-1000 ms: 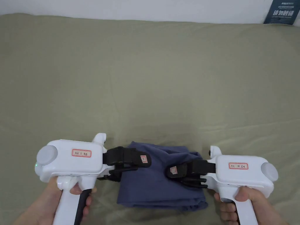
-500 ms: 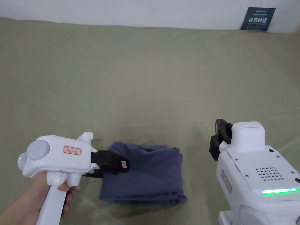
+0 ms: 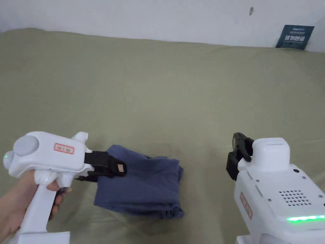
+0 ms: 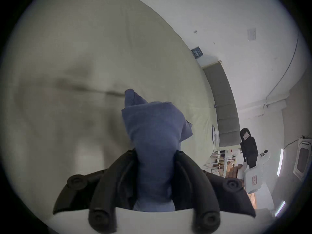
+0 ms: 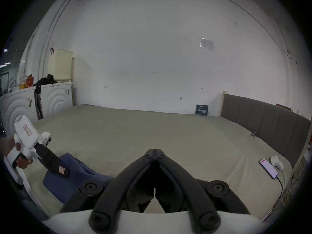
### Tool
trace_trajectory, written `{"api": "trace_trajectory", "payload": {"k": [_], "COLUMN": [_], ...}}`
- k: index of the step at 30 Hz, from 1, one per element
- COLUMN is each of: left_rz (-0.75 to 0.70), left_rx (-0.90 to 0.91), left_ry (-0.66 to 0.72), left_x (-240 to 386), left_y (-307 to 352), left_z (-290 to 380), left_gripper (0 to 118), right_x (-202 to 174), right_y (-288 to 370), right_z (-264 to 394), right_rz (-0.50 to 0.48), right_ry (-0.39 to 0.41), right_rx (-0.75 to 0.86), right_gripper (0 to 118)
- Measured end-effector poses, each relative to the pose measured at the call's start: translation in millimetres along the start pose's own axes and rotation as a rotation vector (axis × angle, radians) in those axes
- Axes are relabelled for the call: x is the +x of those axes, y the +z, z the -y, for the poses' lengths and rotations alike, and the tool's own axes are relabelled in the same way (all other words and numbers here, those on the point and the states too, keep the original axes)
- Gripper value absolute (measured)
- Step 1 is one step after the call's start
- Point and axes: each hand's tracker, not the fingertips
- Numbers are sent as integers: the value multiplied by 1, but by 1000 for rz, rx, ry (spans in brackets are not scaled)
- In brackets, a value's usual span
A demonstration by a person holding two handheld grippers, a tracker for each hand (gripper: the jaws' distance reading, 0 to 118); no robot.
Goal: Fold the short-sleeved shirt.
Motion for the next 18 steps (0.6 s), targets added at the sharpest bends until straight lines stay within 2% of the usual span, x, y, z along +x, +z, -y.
{"api": "trace_trajectory", "payload": {"k": [4, 12, 18], "left_rz": [-34, -149, -219], "left_rx": [43, 170, 205], "left_ry": [14, 151, 178], "left_x": [-47, -162, -219], "left_y": [69, 201, 257], "left_z": [-17, -42, -73], "left_gripper": [31, 31, 31], "right_x": [-59, -194, -269], "right_y": [-28, -75, -101], "right_z": [-3, -8, -3], "right_rz": [-130, -406, -530], "right_ry": [3, 29, 48], "right_rx": [-11, -15, -42], "right_gripper": [0, 0, 0]}}
